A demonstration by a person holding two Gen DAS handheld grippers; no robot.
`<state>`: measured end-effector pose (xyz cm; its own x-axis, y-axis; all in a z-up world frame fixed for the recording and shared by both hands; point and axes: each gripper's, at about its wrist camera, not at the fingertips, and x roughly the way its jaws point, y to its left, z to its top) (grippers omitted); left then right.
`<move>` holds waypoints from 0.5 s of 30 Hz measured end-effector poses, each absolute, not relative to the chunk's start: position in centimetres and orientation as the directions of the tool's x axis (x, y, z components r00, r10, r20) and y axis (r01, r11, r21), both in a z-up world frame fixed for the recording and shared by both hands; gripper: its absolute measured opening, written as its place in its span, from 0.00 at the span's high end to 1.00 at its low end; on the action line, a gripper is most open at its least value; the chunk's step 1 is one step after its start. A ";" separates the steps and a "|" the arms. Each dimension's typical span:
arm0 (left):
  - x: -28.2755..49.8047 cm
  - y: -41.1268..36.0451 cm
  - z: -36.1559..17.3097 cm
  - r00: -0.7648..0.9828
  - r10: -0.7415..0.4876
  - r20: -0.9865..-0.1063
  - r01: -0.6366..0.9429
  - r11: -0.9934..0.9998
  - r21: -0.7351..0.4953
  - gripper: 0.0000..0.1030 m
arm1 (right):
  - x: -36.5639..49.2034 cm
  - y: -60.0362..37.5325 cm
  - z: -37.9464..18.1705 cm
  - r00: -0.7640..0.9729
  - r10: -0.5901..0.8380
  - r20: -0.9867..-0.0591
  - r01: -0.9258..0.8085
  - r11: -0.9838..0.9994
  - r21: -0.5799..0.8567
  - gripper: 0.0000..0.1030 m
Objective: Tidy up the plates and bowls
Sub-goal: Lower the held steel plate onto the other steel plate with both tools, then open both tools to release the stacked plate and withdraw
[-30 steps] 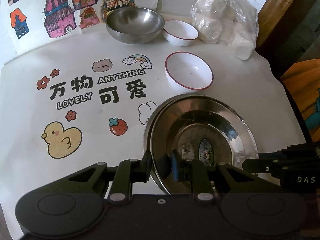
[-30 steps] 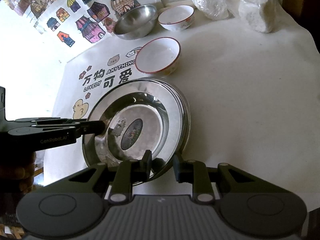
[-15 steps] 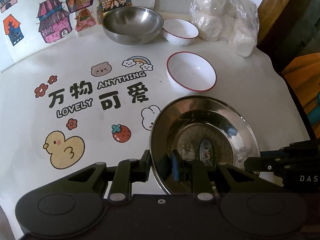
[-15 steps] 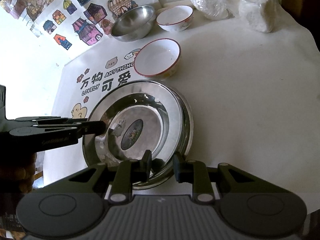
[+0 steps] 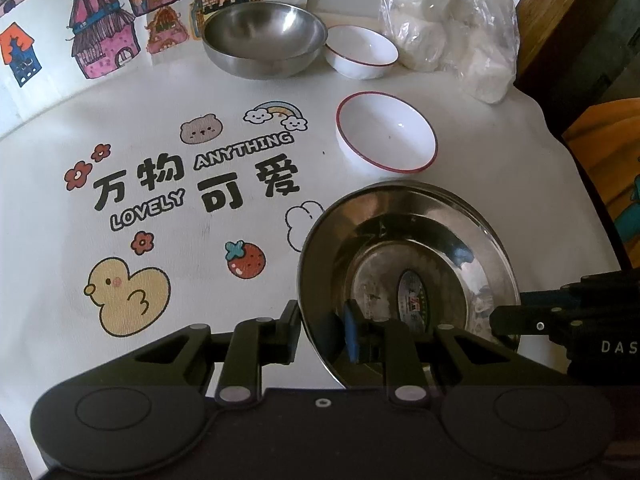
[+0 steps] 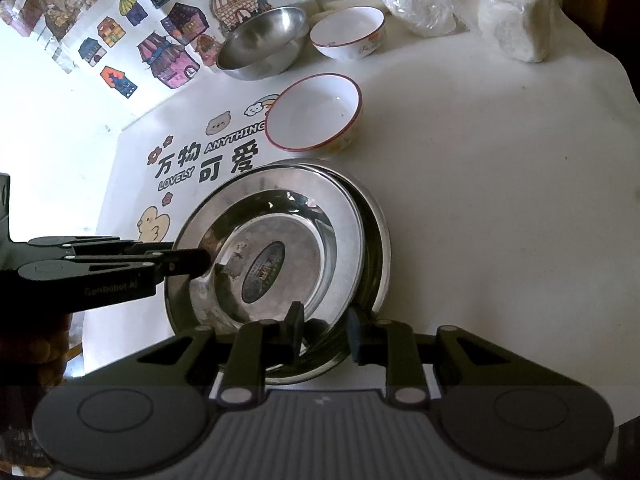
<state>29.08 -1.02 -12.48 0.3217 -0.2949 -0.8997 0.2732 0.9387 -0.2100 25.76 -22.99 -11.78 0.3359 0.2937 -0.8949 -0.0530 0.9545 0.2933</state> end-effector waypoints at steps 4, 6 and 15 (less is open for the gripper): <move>29.2 -0.9 -12.6 0.309 -0.307 -0.900 0.279 0.934 -0.223 0.76 | 25.9 -23.0 -11.8 0.339 0.285 -0.897 -0.040 0.957 0.289 0.73; 29.3 -0.8 -12.7 0.303 -0.312 -0.900 0.283 0.932 -0.227 0.76 | 25.9 -22.9 -11.8 0.340 0.282 -0.897 -0.032 0.957 0.289 0.71; 29.6 -0.4 -12.9 0.287 -0.339 -0.896 0.307 0.919 -0.249 0.74 | 26.0 -22.4 -11.6 0.339 0.254 -0.906 -0.010 0.964 0.267 0.64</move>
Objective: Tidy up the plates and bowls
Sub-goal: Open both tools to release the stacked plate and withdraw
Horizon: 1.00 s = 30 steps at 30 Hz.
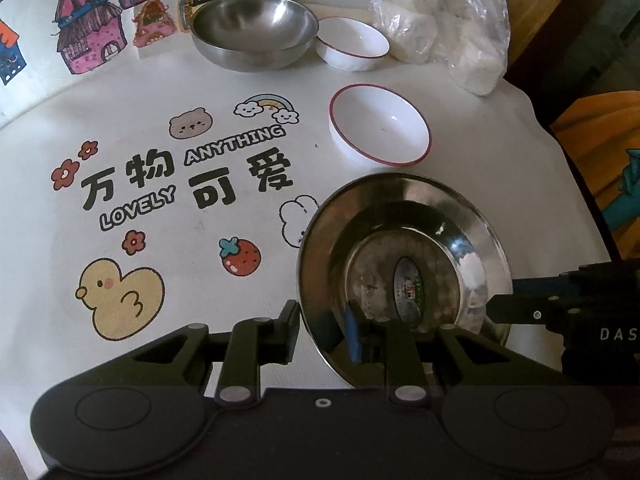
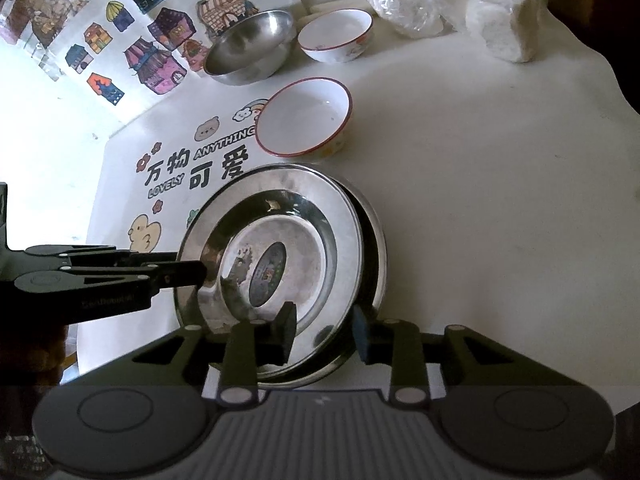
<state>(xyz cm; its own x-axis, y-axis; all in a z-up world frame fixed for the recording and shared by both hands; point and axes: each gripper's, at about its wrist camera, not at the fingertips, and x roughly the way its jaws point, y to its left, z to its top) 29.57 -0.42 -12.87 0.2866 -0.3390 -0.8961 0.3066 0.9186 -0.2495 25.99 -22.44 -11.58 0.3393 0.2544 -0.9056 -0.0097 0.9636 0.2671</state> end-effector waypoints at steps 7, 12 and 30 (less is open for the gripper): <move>30.2 0.3 -11.9 0.307 -0.370 -0.877 0.334 0.905 -0.265 0.58 | 26.0 -21.8 -11.0 0.345 0.224 -0.911 0.003 0.971 0.239 0.43; 30.8 1.3 -11.1 0.331 -0.387 -0.861 0.348 0.898 -0.270 0.27 | 25.9 -21.6 -10.3 0.369 0.201 -0.907 0.033 0.973 0.229 0.33; 34.2 7.3 -11.7 0.353 -0.394 -0.848 0.257 0.913 -0.317 0.01 | 27.0 -19.1 -8.7 0.455 0.126 -0.881 0.059 0.984 0.171 0.00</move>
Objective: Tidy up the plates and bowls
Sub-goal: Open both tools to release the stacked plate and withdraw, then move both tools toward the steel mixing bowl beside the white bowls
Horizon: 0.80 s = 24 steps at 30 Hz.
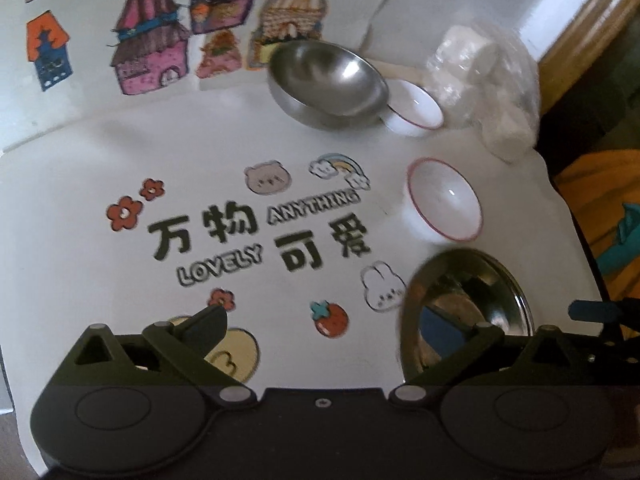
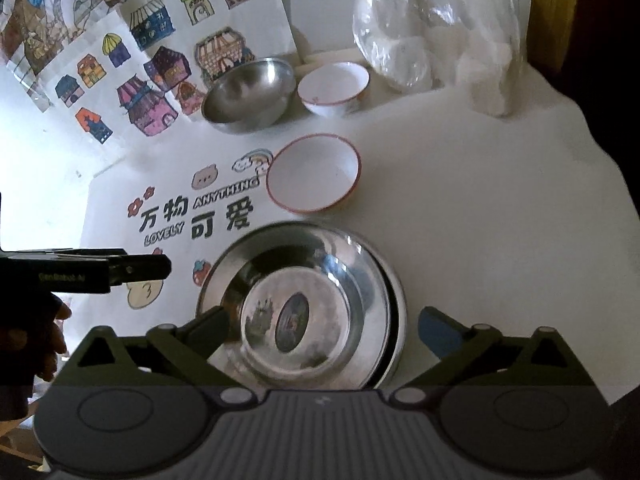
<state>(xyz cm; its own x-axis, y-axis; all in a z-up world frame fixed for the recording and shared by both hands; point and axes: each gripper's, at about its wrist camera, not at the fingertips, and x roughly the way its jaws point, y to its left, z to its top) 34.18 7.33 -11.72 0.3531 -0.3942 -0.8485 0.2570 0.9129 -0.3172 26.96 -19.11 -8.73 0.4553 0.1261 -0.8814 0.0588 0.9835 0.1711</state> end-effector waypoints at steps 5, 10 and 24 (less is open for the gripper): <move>35.8 8.2 -11.7 0.390 -0.370 -0.843 0.184 0.929 -0.322 0.01 | 28.4 -19.2 -8.4 0.484 0.131 -0.865 0.043 0.984 0.173 0.00; 38.3 8.7 -11.3 0.435 -0.333 -0.837 0.078 0.940 -0.333 0.01 | 30.3 -19.7 -7.7 0.559 0.165 -0.812 -0.023 0.983 0.184 0.00; 50.6 6.0 -11.4 0.476 -0.248 -0.844 -0.011 0.958 -0.288 0.01 | 43.1 -20.8 -9.2 0.539 0.383 -0.750 -0.100 0.913 0.395 0.01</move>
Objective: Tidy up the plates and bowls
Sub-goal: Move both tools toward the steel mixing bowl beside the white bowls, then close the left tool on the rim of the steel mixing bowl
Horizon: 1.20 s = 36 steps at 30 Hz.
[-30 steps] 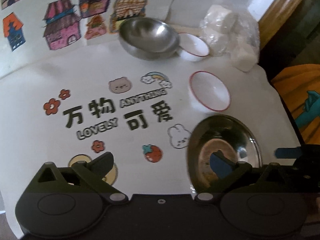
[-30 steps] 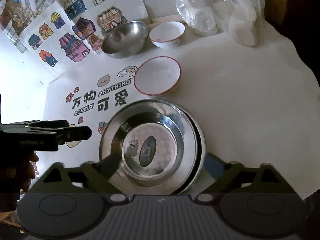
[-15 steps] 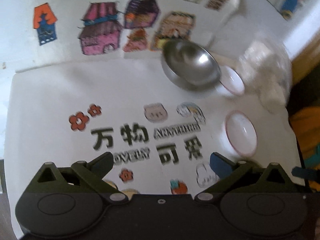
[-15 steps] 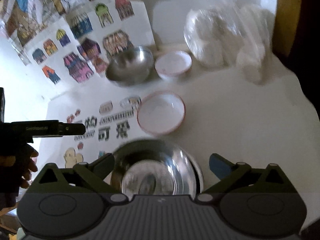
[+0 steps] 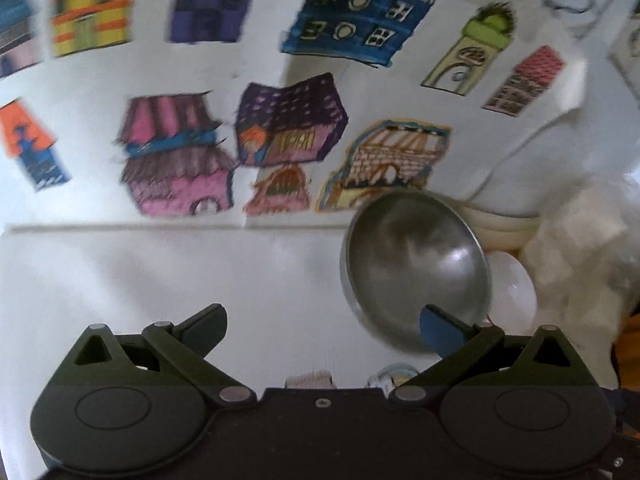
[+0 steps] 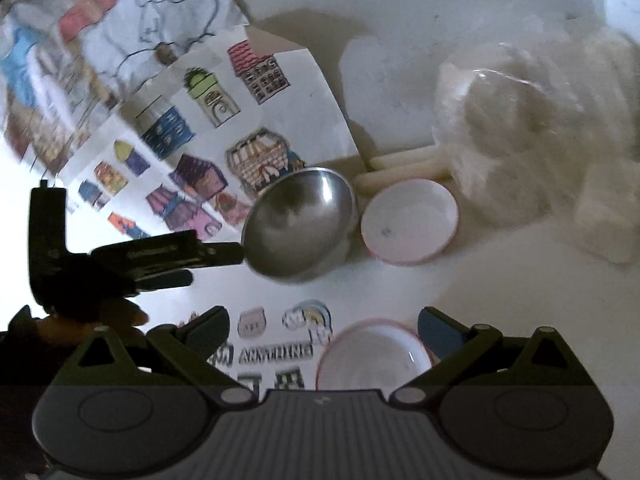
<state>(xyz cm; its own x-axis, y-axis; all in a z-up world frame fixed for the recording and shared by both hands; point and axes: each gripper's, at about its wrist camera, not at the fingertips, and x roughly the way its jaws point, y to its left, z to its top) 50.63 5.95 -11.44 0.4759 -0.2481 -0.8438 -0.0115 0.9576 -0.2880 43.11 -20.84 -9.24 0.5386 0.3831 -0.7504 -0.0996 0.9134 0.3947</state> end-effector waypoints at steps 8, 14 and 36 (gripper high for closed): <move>55.1 4.4 -13.0 0.428 -0.220 -0.876 0.040 0.974 -0.225 0.01 | 47.4 -20.3 -12.3 0.481 0.450 -0.752 -0.027 0.865 0.501 0.12; 56.6 3.6 -13.8 0.398 -0.201 -0.895 0.026 0.978 -0.208 0.01 | 48.8 -19.4 -13.7 0.454 0.463 -0.761 0.025 0.847 0.530 0.25; 54.8 1.7 -15.4 0.396 -0.284 -0.873 0.039 0.955 -0.293 0.80 | 51.3 -19.1 -16.4 0.433 0.432 -0.791 0.105 0.847 0.521 0.74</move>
